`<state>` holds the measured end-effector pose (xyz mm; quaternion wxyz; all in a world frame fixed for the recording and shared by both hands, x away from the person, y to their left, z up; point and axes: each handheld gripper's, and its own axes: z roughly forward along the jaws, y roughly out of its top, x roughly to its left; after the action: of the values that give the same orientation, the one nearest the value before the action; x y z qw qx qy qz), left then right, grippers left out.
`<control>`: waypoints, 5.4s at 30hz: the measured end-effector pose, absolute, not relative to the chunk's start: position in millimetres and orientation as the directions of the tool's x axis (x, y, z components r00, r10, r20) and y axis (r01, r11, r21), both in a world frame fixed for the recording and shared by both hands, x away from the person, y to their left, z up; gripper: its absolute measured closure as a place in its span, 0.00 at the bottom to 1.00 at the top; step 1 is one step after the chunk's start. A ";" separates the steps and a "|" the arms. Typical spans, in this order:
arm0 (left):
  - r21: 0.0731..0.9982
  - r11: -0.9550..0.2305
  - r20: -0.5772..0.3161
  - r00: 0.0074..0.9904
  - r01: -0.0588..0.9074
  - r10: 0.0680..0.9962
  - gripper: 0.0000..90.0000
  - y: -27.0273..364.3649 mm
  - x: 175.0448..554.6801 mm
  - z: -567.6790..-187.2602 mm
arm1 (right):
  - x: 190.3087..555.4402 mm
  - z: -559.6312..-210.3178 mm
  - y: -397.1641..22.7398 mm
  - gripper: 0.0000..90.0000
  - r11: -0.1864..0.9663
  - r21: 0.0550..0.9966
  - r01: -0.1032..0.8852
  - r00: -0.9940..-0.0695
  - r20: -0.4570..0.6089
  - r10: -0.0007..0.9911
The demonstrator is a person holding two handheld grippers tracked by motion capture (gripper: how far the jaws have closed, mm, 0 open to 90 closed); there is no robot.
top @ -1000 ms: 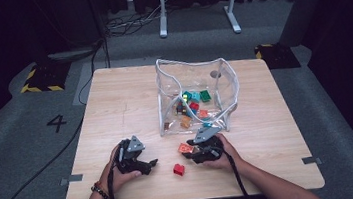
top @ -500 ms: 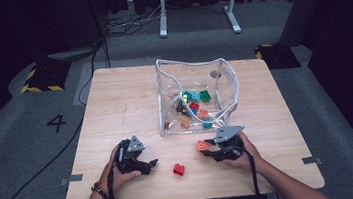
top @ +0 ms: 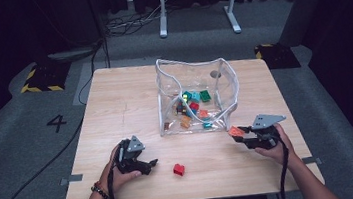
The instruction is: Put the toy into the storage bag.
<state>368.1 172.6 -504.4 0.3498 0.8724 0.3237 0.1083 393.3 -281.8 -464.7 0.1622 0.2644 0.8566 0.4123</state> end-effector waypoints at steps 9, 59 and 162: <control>0.680 -0.546 -0.038 0.767 0.489 0.641 0.15 172.6 368.1 -504.4 | 408.1 -464.8 -311.2 0.66 0.445 0.822 0.355 -0.732 -0.051 0.680; 0.680 -0.546 -0.038 0.767 0.490 0.641 0.15 172.6 368.2 -504.3 | 461.1 -327.9 -328.1 0.66 0.331 0.922 0.201 -0.651 -0.126 0.749; 0.680 -0.545 -0.038 0.767 0.490 0.641 0.15 172.6 368.1 -504.4 | 519.5 -330.5 -208.5 0.52 0.844 0.490 0.219 -0.898 -0.237 0.370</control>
<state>368.1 172.6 -504.4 0.3498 0.8724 0.3239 0.1080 519.5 -208.5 -330.5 0.1634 0.1555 0.9462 0.2321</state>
